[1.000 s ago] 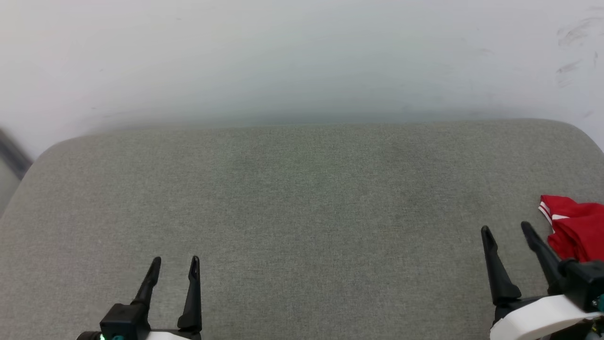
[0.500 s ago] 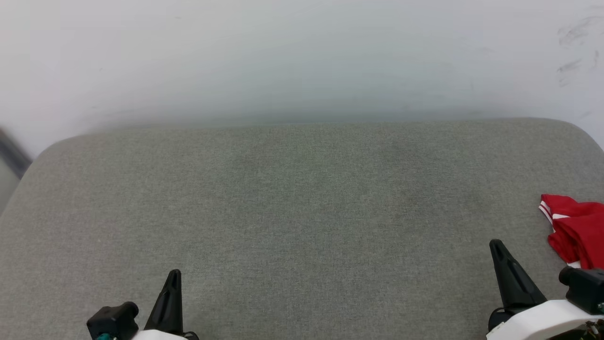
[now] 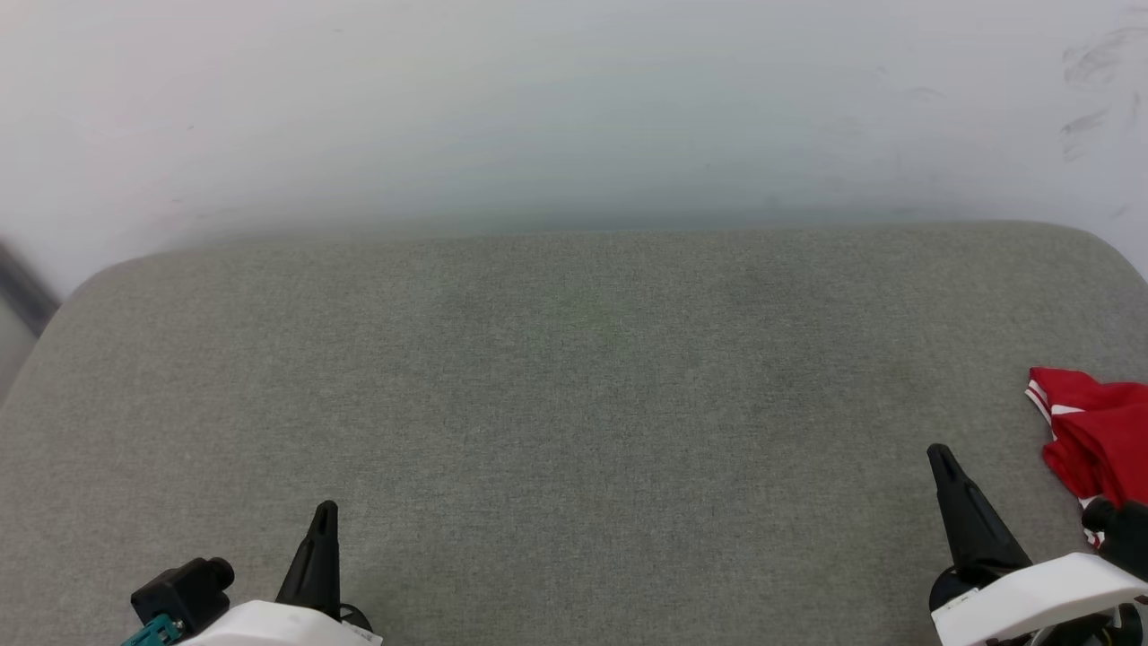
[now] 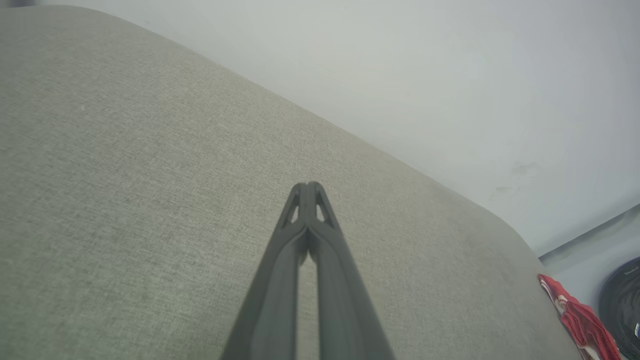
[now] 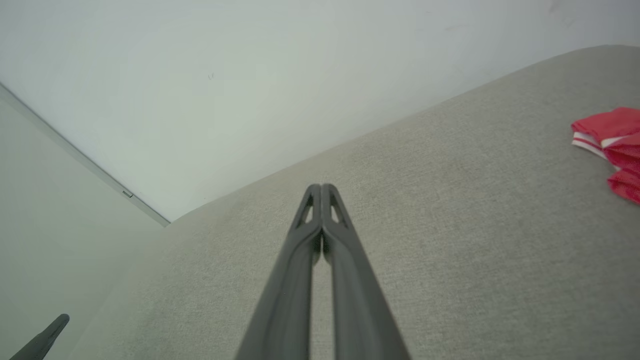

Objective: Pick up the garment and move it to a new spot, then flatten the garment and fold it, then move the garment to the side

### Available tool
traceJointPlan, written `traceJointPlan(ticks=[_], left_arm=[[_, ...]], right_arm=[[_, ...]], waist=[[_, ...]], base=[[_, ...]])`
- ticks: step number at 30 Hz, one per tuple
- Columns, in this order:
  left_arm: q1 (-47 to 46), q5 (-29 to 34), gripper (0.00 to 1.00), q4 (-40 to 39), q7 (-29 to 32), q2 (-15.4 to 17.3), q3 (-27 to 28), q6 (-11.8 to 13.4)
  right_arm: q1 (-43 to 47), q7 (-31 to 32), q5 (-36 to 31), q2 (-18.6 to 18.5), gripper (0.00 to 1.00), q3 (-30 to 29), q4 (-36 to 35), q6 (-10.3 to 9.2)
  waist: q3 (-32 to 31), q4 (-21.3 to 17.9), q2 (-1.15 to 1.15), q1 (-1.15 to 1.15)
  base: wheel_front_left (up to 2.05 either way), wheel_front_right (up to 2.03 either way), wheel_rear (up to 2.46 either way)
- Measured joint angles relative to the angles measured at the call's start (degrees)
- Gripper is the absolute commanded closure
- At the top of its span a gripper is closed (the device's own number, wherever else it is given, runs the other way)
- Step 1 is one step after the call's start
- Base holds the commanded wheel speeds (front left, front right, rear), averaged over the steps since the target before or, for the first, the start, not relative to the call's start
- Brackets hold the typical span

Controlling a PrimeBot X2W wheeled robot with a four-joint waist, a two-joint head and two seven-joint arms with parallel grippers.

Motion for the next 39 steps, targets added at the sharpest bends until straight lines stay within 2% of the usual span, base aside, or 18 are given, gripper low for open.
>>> traceJointPlan(ticks=[20, 39], left_arm=[[-2.7, -14.73, 1.0, 1.93, 3.76, -1.31, 2.65, -2.15], [-4.92, -26.05, 1.0, 3.59, 6.87, -2.52, 5.04, -3.97]], right_arm=[[-2.98, -0.08, 16.74, -0.11, 1.0, -0.42, 4.6, -0.01], [-5.22, 0.02, 29.54, -0.13, 1.0, -0.94, 8.23, -0.01]], waist=[[0.35, -0.13, 0.0, 0.0], [0.68, -0.26, 0.0, 0.0]], base=[[0.0, 0.0, 0.0], [0.0, 0.0, 0.0]])
